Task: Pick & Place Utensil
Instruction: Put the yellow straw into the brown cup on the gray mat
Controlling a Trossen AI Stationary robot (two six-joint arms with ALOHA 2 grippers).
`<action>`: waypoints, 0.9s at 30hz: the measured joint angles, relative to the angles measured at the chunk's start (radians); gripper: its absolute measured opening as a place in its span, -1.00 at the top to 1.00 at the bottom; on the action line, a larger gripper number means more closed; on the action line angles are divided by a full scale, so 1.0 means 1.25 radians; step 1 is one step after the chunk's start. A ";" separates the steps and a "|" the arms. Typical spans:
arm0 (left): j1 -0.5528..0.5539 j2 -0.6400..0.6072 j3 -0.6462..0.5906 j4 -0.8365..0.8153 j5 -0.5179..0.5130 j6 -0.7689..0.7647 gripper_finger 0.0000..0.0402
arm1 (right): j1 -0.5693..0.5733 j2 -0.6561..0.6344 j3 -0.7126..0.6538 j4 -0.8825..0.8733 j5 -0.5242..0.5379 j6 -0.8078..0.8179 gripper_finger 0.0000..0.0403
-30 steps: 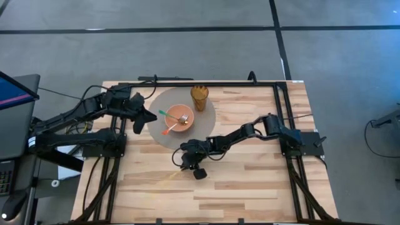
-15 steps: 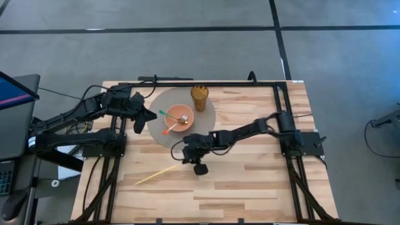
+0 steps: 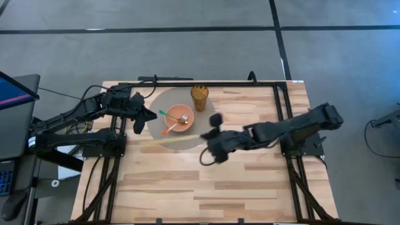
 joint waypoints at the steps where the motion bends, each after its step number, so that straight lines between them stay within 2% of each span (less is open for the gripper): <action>1: 0.000 0.000 0.000 0.001 0.000 0.000 0.71 | -0.003 -0.019 0.000 -0.039 0.046 -0.028 0.99; 4: 0.000 0.000 0.000 0.001 0.000 0.000 0.71 | -0.024 -0.060 0.000 -0.139 0.172 -0.157 0.99; 6: 0.000 0.000 0.000 0.003 0.000 0.000 0.71 | -0.042 -0.071 0.000 -0.158 0.244 -0.283 1.00; 9: 0.000 0.000 0.000 0.006 0.000 0.000 0.71 | -0.070 -0.078 0.002 -0.137 0.322 -0.512 1.00; 11: 0.000 0.000 0.000 0.007 0.000 0.000 0.71 | -0.089 -0.077 0.017 -0.139 0.350 -0.610 1.00; 17: 0.000 0.000 0.000 0.012 -0.001 0.000 0.71 | -0.132 -0.078 0.061 -0.137 0.366 -0.712 1.00; 21: 0.000 0.000 0.000 0.013 -0.040 0.000 0.71 | -0.145 -0.079 0.080 -0.143 0.468 -0.794 1.00; 23: 0.000 0.000 0.000 0.013 -0.059 0.000 0.71 | -0.145 -0.079 0.090 -0.184 0.495 -0.820 1.00; 27: 0.000 0.000 0.000 0.013 -0.069 0.000 0.71 | -0.143 -0.080 0.096 -0.297 0.495 -0.817 1.00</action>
